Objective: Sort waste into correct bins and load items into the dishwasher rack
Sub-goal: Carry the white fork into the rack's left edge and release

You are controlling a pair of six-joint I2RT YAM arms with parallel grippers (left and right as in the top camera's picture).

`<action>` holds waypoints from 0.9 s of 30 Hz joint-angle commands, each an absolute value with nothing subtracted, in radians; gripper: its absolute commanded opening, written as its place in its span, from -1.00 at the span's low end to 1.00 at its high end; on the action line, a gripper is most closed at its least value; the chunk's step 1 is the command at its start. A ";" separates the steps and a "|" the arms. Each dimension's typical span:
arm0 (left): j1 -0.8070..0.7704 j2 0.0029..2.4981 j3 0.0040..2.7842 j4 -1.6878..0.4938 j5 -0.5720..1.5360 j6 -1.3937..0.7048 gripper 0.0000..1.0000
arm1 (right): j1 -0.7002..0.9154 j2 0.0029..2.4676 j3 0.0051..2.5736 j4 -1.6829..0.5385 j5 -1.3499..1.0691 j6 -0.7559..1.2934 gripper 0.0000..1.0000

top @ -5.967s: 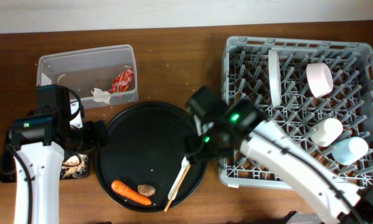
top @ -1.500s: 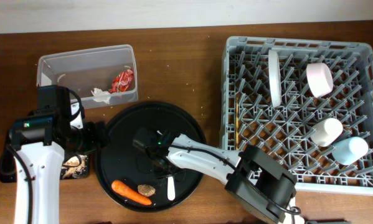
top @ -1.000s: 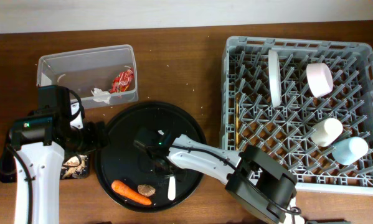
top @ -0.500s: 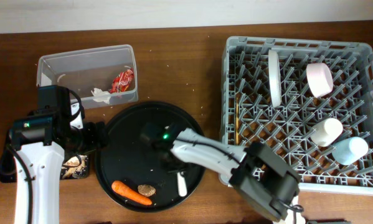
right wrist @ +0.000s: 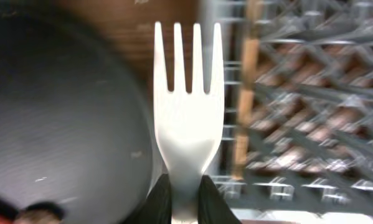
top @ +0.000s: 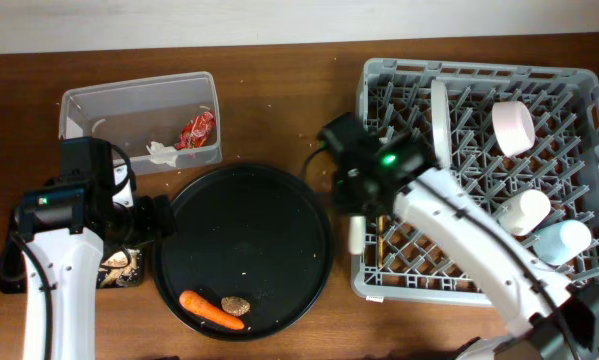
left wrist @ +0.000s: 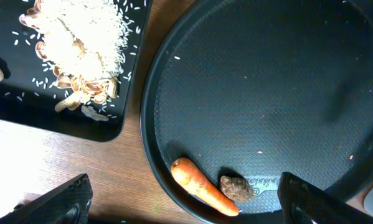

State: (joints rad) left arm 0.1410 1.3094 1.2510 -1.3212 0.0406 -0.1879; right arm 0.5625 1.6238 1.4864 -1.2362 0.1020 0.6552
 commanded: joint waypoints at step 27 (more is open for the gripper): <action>0.144 1.312 1.244 -1.328 0.069 -0.190 0.91 | 0.425 1.596 1.460 -1.243 0.150 0.526 -0.07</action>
State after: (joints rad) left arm 0.1410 1.3094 1.2510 -1.3231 0.0414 -0.1883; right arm 0.4206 1.6997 1.3663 -1.2137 0.1345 0.5575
